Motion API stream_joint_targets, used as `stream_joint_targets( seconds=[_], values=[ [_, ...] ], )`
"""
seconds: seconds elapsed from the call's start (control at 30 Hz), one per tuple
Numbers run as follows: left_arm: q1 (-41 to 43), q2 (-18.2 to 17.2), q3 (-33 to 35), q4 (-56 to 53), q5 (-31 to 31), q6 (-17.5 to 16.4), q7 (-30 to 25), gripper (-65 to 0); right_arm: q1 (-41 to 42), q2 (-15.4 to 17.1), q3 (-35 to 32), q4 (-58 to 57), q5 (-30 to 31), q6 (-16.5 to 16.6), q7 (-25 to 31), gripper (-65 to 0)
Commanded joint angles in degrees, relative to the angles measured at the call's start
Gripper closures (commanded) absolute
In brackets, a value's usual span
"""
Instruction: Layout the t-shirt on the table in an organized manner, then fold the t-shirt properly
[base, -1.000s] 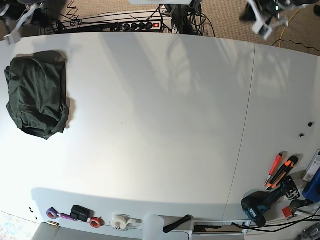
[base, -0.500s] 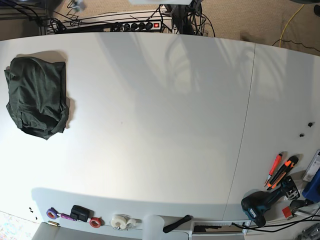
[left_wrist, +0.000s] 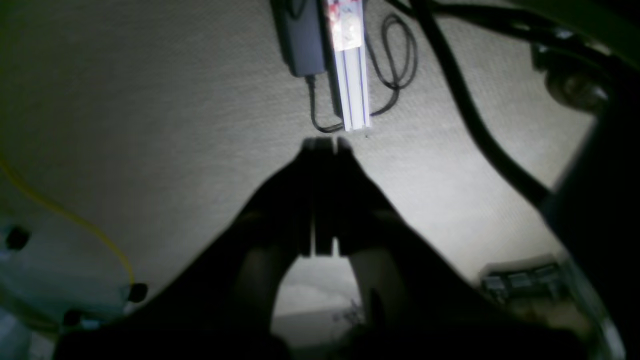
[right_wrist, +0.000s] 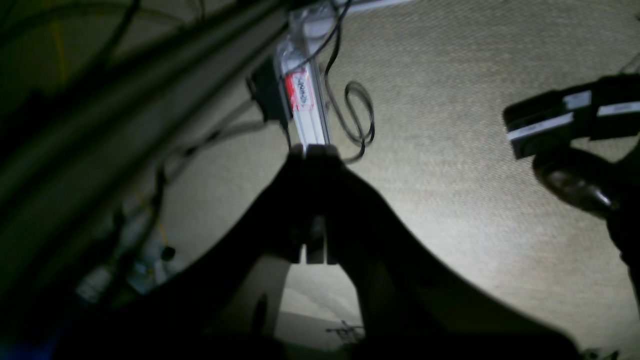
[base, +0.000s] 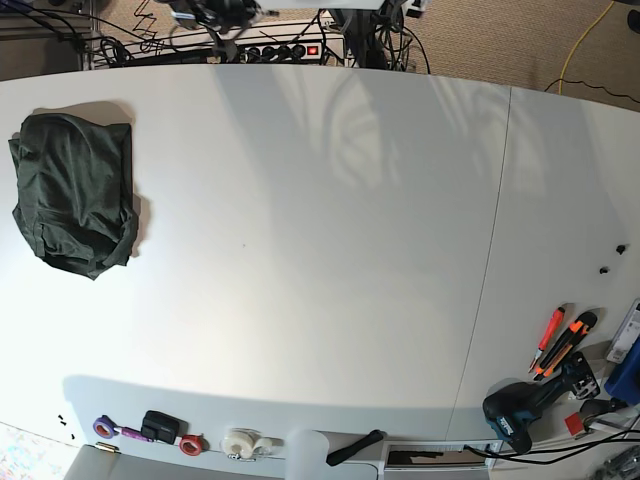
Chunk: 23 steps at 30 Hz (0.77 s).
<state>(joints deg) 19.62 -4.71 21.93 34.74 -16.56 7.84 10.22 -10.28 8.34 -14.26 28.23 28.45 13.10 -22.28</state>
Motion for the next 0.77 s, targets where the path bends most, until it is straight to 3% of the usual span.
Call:
stream_joint_targets(
  seconds=[0.0, 0.07, 0.17, 0.23, 0.37, 0.47, 0.57, 0.73],
  values=[
    [-0.8, 2.1, 0.0, 0.8, -0.9, 0.3, -1.8, 0.0, 0.0, -0.8, 0.1, 0.2, -0.5, -0.6, -0.2, 0.0],
    [-0.9, 3.1, 0.0, 0.8, -0.9, 2.7, -1.9, 0.0, 0.3, -2.0, 0.1, 0.2, -2.3, -1.4, -0.1, 0.0],
    [-0.9, 3.9, 0.0, 0.8, 0.5, 3.6, -1.9, 0.0, 0.3, -2.5, 0.1, 0.2, -2.6, -1.4, 0.1, 0.0],
    [-0.9, 3.9, 0.0, 0.8, 0.5, 3.8, -1.9, 0.0, 0.3, -2.4, 0.1, 0.2, -2.6, -1.4, 0.0, 0.0],
    [-0.9, 3.7, 0.0, 0.8, 0.5, 8.9, -2.1, 0.0, 0.3, -1.8, 0.1, 0.2, -2.6, -1.6, -0.3, 0.0],
    [-1.4, 2.8, 0.0, 0.8, 0.6, 10.4, -2.8, 0.0, 0.3, -0.7, 0.1, 0.3, -2.5, -2.8, -0.3, 0.0],
    [-1.5, 1.9, -1.7, 0.8, 0.7, 8.3, -2.8, 0.0, 0.3, 0.5, 0.1, 0.3, -2.5, -3.1, -0.3, 0.0],
    [-1.6, 1.1, -8.9, 0.8, 1.0, -4.0, -2.8, 0.0, 0.2, 1.6, 0.1, 1.6, -2.4, -3.1, -0.2, 0.0]
  ],
)
